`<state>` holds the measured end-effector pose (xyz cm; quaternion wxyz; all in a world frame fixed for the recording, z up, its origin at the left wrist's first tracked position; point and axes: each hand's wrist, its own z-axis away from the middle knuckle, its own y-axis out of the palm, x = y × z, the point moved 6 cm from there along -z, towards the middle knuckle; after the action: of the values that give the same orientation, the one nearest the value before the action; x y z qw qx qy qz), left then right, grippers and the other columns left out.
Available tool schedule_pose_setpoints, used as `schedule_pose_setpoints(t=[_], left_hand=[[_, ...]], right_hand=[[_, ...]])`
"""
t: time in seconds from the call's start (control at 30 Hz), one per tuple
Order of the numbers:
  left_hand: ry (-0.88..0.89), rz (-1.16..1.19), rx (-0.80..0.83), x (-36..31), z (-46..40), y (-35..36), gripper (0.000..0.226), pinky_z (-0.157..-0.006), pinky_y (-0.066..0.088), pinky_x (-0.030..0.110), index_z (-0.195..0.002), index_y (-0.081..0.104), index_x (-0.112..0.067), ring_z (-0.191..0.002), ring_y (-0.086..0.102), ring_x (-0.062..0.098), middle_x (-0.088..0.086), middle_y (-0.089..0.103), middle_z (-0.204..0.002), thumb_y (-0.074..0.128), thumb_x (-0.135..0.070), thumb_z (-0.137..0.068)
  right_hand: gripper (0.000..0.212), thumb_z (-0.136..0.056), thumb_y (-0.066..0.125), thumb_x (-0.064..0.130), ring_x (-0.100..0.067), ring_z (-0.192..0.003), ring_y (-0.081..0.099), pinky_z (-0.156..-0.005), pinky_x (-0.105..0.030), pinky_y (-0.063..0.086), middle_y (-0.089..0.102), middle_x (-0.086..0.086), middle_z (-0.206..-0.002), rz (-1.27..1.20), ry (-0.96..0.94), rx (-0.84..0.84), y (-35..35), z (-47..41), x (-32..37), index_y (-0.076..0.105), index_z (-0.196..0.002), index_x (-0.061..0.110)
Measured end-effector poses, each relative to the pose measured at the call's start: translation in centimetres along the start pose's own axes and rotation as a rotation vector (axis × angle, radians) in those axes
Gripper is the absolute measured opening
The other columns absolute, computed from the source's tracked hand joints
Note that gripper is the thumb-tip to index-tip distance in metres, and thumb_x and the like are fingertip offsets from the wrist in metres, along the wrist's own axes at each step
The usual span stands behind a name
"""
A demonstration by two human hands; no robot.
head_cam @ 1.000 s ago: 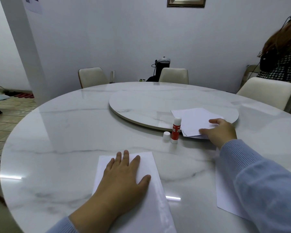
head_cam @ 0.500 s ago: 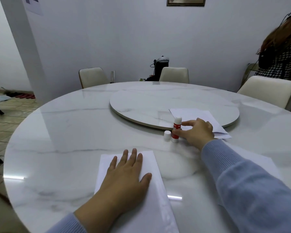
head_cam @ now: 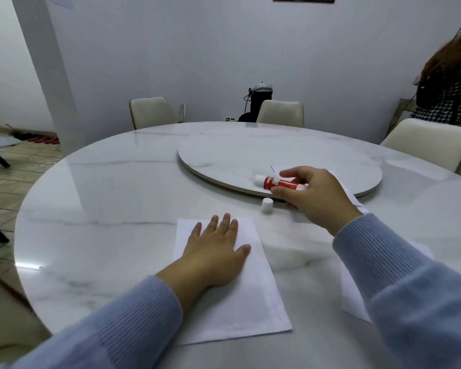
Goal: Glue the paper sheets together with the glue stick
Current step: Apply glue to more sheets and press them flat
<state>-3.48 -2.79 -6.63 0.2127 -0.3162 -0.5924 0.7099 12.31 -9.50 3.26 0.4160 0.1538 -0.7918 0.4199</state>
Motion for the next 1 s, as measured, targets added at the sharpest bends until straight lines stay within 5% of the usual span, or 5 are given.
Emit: schedule_pose_setpoints(t=[0.17, 0.4, 0.7, 1.0], left_hand=[[0.009, -0.004, -0.045, -0.1, 0.0, 0.0, 0.056, -0.120, -0.005, 0.040, -0.151, -0.003, -0.020, -0.147, -0.009, 0.015, -0.004, -0.010, -0.161, 0.013, -0.030, -0.098], [0.011, -0.007, -0.061, 0.0, -0.1, 0.1, 0.056, -0.120, -0.004, 0.041, -0.151, -0.003, -0.022, -0.147, -0.009, 0.014, -0.004, -0.009, -0.161, 0.014, -0.032, -0.098], [0.010, -0.005, -0.047, -0.1, 0.0, 0.1, 0.056, -0.120, -0.005, 0.041, -0.151, -0.004, -0.022, -0.147, -0.010, 0.014, -0.004, -0.010, -0.161, 0.013, -0.033, -0.098], [-0.001, -0.006, -0.038, 0.0, 0.0, 0.2, 0.056, -0.120, -0.006, 0.040, -0.151, -0.004, -0.021, -0.147, -0.010, 0.013, -0.005, -0.010, -0.160, 0.013, -0.035, -0.098]], right_hand=[[0.010, -0.070, 0.079, 0.018, -0.012, -0.071, 0.061, -0.061, -0.023, 0.044, 0.068, 0.004, -0.074, -0.112, 0.047, -0.012, 2.6, 1.4, -0.9, 0.070, -0.075, 0.017], [0.016, -0.074, 0.070, 0.020, -0.026, -0.082, 0.066, -0.079, -0.043, 0.055, 0.070, -0.008, -0.084, 0.054, 0.015, 0.074, 5.8, 0.2, -1.7, 0.064, -0.085, 0.011], [0.018, -0.072, 0.068, 0.019, -0.031, -0.079, 0.066, -0.072, -0.045, 0.056, 0.069, -0.012, -0.084, 0.199, -0.046, 0.244, 4.4, 3.0, 0.3, 0.062, -0.083, 0.006], [0.017, -0.061, 0.071, 0.030, -0.018, -0.067, 0.065, -0.064, -0.040, 0.055, 0.071, 0.000, -0.072, 0.165, -0.079, 0.470, 1.0, 12.0, 1.5, 0.065, -0.072, 0.018]])
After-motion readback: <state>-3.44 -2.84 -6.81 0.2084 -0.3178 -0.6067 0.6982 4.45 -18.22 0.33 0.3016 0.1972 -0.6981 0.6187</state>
